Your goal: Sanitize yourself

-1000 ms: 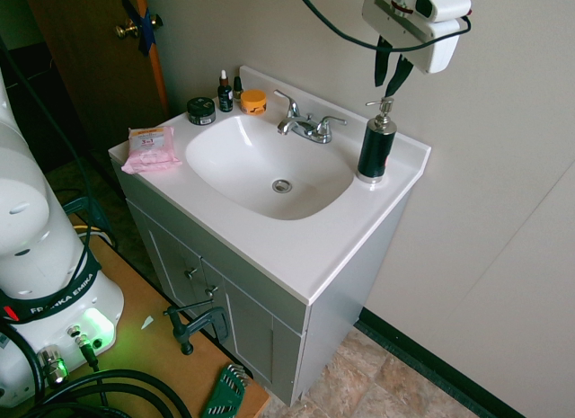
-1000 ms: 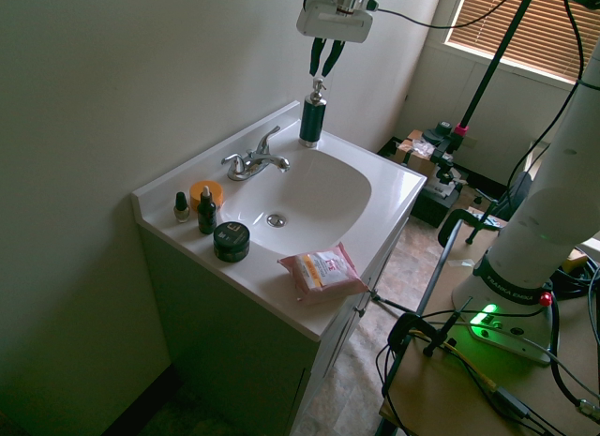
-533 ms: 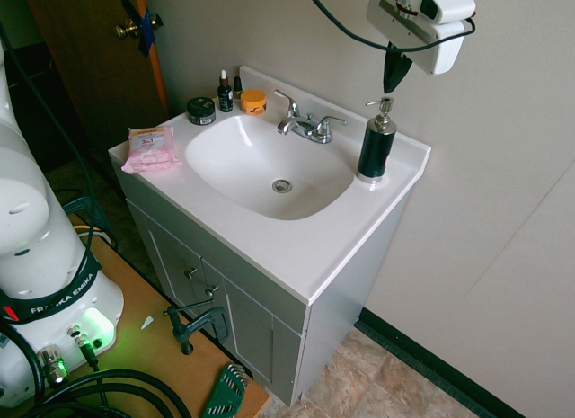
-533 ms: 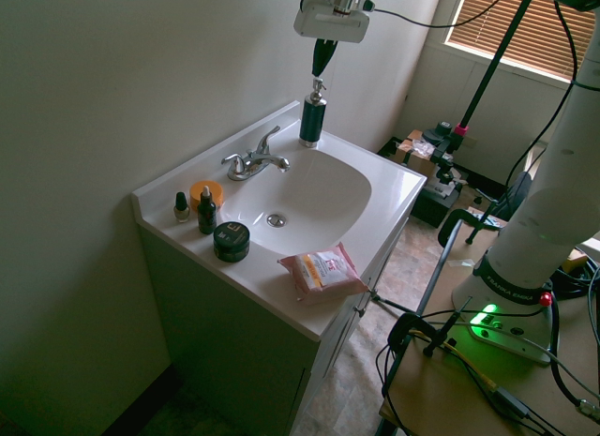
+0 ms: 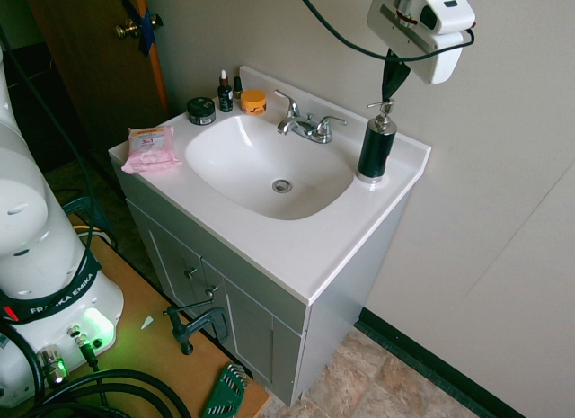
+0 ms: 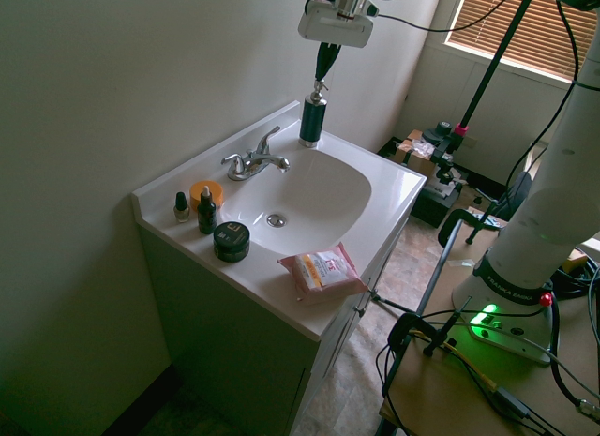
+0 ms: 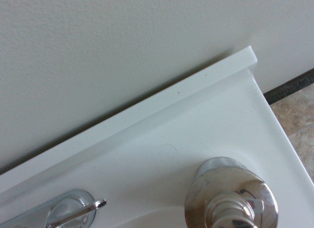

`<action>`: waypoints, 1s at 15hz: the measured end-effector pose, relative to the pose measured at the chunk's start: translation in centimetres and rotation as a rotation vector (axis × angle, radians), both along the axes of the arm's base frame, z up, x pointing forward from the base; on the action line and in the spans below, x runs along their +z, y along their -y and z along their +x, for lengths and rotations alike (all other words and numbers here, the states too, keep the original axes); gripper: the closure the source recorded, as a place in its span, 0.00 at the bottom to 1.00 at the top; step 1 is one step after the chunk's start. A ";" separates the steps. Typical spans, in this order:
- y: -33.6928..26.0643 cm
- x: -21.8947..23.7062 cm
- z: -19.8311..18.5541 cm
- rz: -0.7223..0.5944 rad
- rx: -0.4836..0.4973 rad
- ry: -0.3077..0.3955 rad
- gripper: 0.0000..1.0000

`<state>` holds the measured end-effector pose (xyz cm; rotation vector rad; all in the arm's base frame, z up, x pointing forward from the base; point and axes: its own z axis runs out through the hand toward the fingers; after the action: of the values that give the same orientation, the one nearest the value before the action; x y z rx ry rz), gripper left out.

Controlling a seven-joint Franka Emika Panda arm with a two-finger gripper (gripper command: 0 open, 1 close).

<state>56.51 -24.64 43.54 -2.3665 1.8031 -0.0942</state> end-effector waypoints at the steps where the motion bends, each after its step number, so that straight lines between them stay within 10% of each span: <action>1: 0.0 -0.4 -0.1 0.002 -0.001 -0.005 1.00; 10: -1.0 0.9 -1.9 0.008 0.055 0.019 1.00; 11: -1.7 1.5 -2.7 0.014 0.076 0.020 0.00; 15: -8.0 1.7 -5.9 0.000 0.242 -0.007 0.00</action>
<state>50.63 -16.65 45.22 -2.5651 1.5046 -0.0556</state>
